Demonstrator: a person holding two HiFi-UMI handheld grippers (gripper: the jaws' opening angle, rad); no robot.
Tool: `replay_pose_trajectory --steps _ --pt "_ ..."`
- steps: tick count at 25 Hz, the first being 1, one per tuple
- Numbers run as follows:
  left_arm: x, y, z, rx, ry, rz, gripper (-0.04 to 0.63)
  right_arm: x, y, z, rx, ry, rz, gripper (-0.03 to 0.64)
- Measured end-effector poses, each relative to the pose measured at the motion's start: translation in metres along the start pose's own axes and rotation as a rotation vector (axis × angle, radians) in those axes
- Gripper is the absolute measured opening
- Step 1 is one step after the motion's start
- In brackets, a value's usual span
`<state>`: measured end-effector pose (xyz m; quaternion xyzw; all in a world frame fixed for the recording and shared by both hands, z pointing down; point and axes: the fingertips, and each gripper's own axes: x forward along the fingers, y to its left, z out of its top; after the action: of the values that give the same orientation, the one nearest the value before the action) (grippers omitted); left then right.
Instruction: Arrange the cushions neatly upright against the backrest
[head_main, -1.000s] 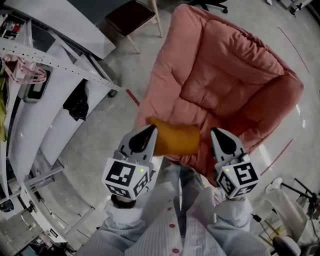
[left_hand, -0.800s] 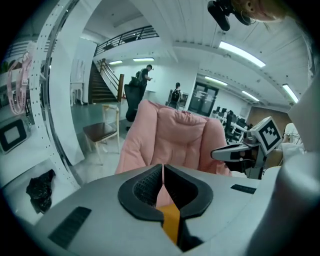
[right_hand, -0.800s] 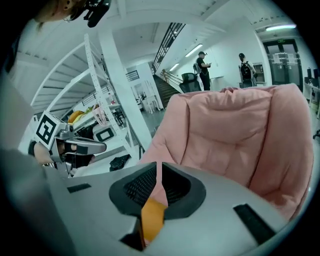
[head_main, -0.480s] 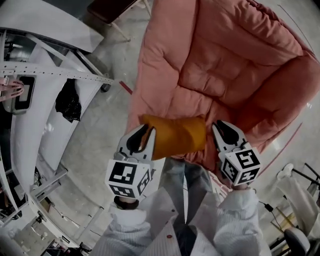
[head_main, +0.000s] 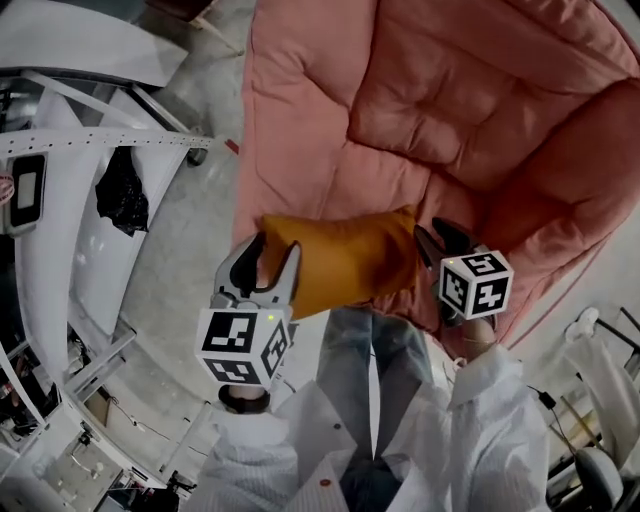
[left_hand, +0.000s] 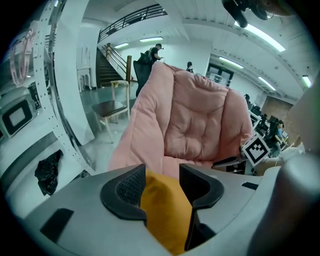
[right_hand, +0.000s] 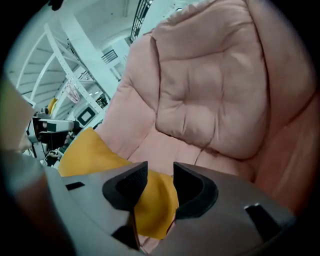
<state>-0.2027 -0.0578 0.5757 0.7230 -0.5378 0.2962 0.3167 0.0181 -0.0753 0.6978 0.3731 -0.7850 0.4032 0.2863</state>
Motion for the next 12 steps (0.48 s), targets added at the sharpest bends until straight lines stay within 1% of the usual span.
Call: replay_pose_trajectory --steps 6,12 --pt "0.019 0.009 -0.019 -0.037 0.034 0.026 0.241 0.040 -0.021 -0.025 0.095 0.054 0.008 0.132" --pt "0.024 0.016 -0.032 -0.115 0.020 0.053 0.276 0.065 -0.033 -0.056 0.202 0.110 0.035 0.151"
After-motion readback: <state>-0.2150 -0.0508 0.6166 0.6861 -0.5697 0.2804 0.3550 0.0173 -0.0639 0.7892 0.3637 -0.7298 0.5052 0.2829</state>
